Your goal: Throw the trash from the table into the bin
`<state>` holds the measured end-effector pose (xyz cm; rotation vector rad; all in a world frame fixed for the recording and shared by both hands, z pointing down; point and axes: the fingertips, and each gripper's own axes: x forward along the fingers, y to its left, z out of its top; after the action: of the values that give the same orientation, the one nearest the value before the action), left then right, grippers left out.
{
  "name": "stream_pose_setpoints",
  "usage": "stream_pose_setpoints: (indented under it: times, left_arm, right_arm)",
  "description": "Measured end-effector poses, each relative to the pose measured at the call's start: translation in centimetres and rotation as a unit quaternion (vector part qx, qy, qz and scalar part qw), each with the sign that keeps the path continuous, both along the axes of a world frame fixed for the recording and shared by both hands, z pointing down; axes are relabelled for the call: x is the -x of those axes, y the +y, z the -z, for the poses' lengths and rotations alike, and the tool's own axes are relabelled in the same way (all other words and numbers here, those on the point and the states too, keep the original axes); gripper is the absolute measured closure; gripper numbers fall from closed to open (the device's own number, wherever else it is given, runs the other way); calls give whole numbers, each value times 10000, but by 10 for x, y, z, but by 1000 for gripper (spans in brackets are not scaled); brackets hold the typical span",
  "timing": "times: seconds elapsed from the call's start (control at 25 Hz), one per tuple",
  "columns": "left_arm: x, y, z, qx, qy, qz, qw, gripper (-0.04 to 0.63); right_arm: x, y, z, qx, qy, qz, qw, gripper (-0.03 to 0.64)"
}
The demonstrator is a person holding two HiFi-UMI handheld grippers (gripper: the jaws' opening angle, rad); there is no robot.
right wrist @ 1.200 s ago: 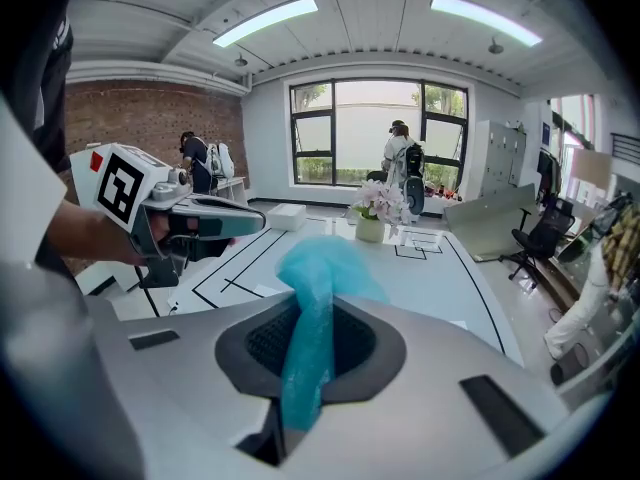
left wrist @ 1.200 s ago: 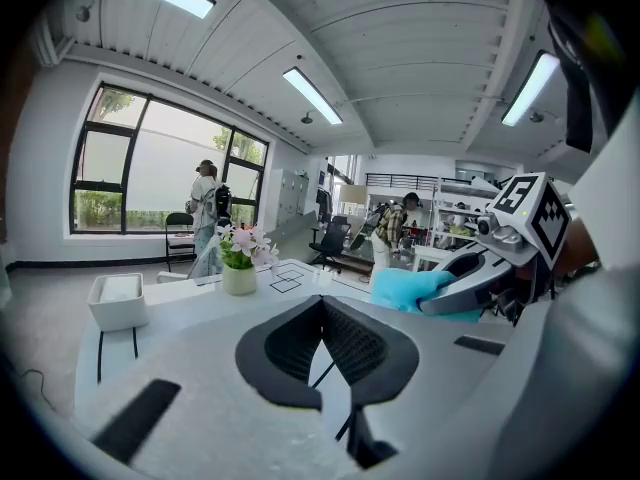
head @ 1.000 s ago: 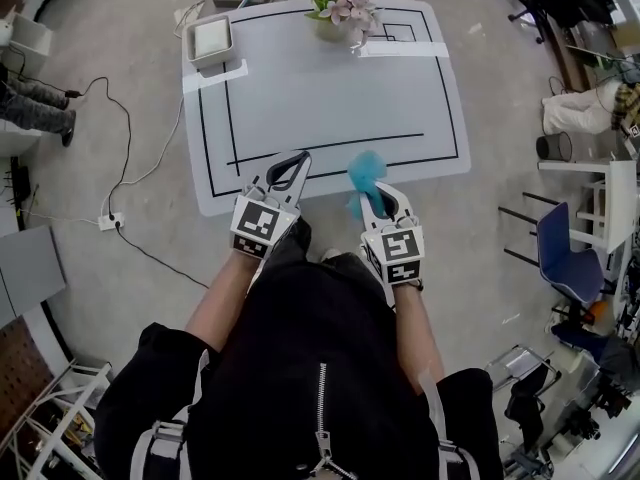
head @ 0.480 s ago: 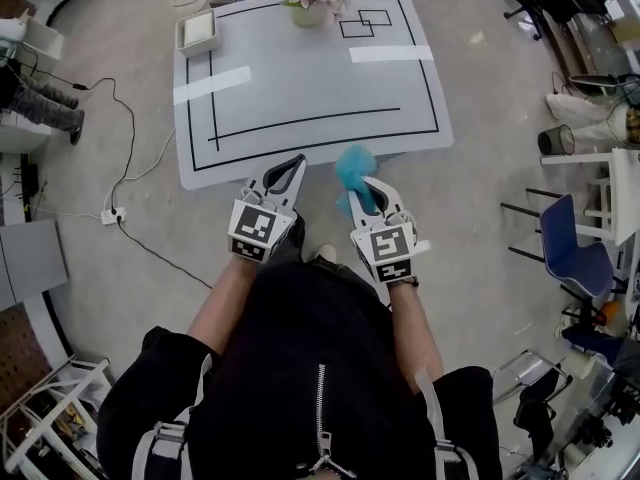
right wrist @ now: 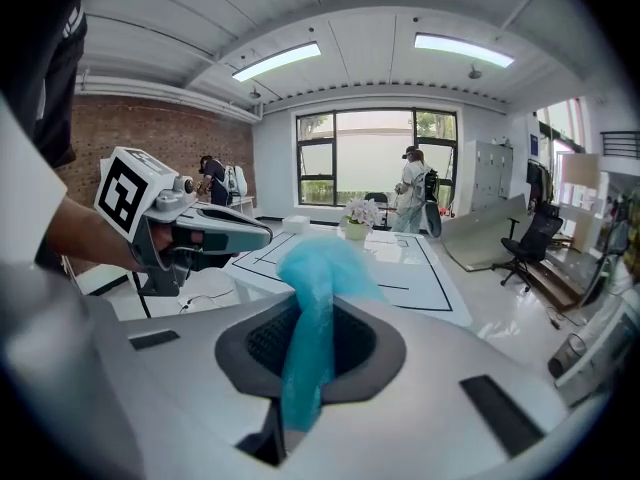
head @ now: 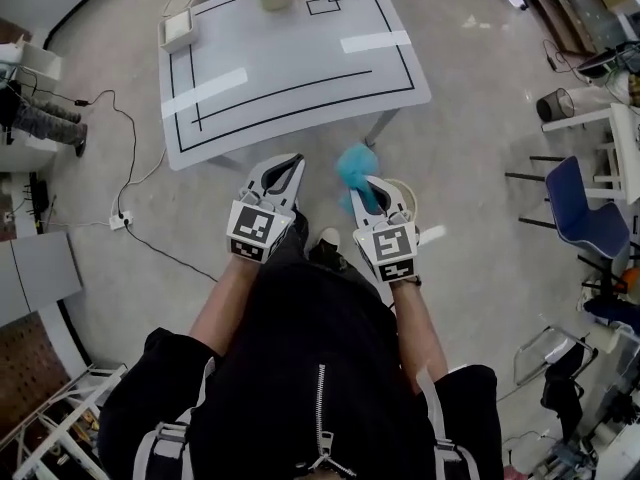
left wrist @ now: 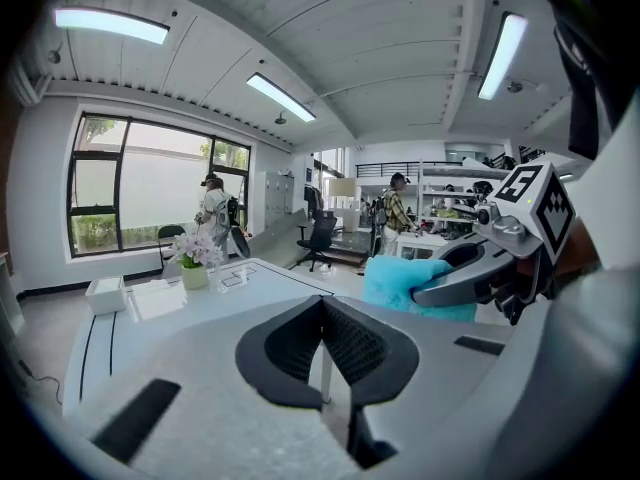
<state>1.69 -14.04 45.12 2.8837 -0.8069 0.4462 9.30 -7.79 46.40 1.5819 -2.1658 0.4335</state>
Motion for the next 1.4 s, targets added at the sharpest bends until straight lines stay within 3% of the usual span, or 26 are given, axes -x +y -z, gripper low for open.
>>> stream_pose_setpoints:
  times: [0.4, 0.88, 1.4]
  left_arm:
    - [-36, 33, -1, 46, 23, -784, 9969, 589]
    - [-39, 24, -18, 289, 290, -1501, 9878, 589]
    - [-63, 45, -30, 368, 294, -1699, 9843, 589]
  right_arm:
    - [-18, 40, -2, 132, -37, -723, 9973, 589]
    - [14, 32, -19, 429, 109, -1080, 9932, 589]
    - [-6, 74, -35, 611, 123, -1392, 9883, 589]
